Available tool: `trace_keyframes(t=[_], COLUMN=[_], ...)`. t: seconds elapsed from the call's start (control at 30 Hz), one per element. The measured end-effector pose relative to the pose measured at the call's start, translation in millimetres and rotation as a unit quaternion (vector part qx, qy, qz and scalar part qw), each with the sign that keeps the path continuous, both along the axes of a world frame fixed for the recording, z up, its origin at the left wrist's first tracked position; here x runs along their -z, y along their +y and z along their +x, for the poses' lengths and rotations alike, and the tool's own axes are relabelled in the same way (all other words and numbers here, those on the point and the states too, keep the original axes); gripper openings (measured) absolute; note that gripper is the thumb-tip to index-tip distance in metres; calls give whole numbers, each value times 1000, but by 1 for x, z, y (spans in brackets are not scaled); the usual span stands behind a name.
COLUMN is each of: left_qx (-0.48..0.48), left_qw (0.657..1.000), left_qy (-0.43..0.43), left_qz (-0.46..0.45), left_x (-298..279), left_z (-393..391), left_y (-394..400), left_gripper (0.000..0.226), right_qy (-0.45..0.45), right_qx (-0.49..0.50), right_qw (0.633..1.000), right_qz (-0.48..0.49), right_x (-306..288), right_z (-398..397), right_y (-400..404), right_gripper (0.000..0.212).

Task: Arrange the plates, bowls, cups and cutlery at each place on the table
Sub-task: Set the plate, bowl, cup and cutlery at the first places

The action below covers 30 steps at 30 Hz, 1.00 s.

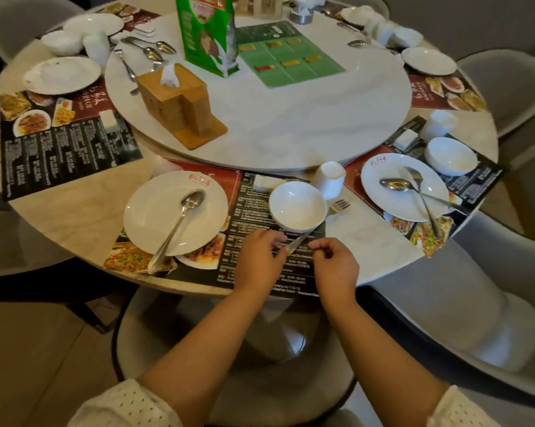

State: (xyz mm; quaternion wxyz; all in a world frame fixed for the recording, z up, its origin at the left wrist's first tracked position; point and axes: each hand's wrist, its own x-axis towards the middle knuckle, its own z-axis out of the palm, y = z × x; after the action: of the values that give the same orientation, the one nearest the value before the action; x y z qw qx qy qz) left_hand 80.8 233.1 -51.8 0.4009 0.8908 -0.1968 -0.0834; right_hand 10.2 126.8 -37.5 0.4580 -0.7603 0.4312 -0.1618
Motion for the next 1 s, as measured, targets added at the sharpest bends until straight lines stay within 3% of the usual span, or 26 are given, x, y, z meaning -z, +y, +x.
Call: trace_keyframes(t=[0.13,0.3,0.47,0.57,0.77,1.0], left_qx=[-42,-58,-41,-46,-41,-27], left_qw=[999,994,990,982,956,959], left_qy=[4,-25,132,181,277,256], left_qz=[35,84,23,0,-91,-117], left_x=[12,10,-3,-10,-25,-37], left_z=[-6,-10,-21,-31,-45,-33], left_y=[-21,-35,-37,-34,-14,28], left_gripper=[27,11,15,11,8,13], right_qy=[4,14,8,12,-27,-73], right_qx=[5,-9,13,35,11,-56], right_qw=[999,996,987,976,961,964], right_qz=[48,85,159,217,274,248], right_x=[1,2,-2,-3,-15,-33], right_z=[-13,-24,-29,-28,-25,-7], right_y=[-18,-37,-51,-51,-39,-9], right_gripper=[28,30,12,8,17,16])
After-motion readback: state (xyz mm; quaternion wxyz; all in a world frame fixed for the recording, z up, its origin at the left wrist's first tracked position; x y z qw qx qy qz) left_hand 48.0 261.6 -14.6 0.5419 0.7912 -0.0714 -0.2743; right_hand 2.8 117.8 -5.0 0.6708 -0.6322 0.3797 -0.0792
